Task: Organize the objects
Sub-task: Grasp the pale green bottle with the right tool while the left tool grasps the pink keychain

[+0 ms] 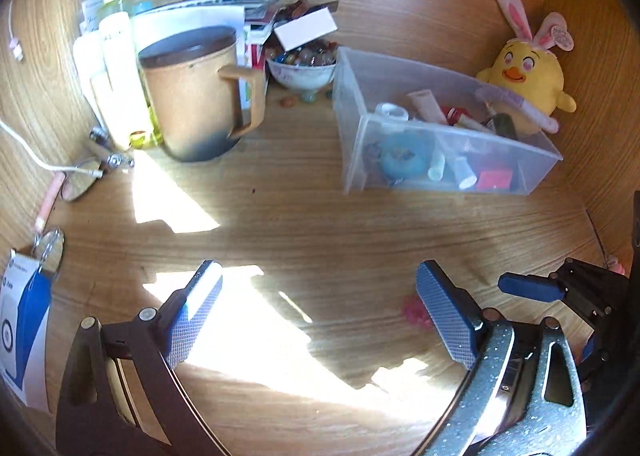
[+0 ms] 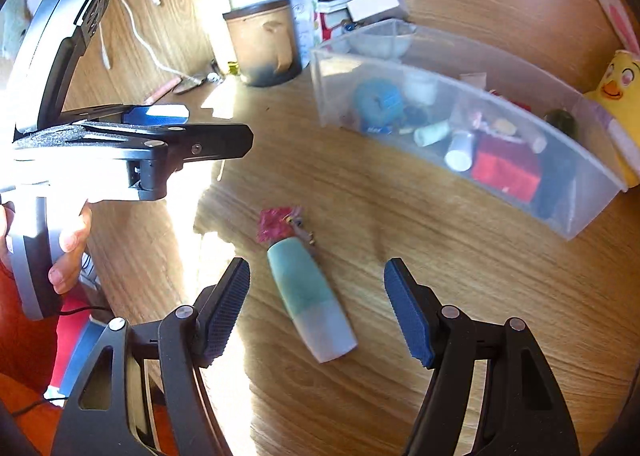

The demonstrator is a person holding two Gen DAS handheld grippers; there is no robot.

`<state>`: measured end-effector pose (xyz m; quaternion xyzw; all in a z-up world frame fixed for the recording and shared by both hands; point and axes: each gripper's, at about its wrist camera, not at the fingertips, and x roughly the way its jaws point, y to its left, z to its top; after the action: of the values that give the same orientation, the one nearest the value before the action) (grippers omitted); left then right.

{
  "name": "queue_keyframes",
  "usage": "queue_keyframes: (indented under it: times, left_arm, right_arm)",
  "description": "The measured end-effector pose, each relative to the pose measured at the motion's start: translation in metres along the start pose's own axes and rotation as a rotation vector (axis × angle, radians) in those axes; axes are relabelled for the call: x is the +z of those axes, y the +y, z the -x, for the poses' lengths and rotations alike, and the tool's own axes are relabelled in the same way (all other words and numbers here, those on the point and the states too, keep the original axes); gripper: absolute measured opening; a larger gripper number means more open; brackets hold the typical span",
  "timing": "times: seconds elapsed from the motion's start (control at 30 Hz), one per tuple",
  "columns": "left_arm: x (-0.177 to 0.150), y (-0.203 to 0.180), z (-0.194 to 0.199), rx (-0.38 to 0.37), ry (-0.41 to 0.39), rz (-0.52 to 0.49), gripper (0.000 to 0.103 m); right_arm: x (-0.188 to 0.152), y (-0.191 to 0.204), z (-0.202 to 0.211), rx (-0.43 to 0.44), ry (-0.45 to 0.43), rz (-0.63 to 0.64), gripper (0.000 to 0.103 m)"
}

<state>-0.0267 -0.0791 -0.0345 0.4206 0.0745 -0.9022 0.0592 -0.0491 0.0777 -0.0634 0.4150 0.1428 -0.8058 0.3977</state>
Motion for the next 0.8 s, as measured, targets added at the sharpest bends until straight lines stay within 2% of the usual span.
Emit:
queue_keyframes:
  times: [0.1, 0.33, 0.77, 0.8]
  left_arm:
    - [-0.007, 0.004, -0.001, 0.000, 0.013, 0.013, 0.098]
    - [-0.020, -0.006, -0.007, -0.019, 0.051, -0.010, 0.098]
    - [-0.028, -0.048, -0.021, -0.097, 0.103, -0.101, 0.098]
    - [-0.027, -0.049, -0.022, -0.100, 0.100, -0.100, 0.095]
  right_arm:
    - [-0.003, 0.006, -0.004, -0.015, 0.009, 0.014, 0.063]
    - [-0.007, 0.012, 0.000, -0.046, 0.003, 0.035, 0.023]
    - [-0.015, -0.027, 0.032, -0.113, -0.073, -0.108, 0.023]
    - [-0.015, -0.032, 0.035, -0.115, -0.078, -0.120, 0.023]
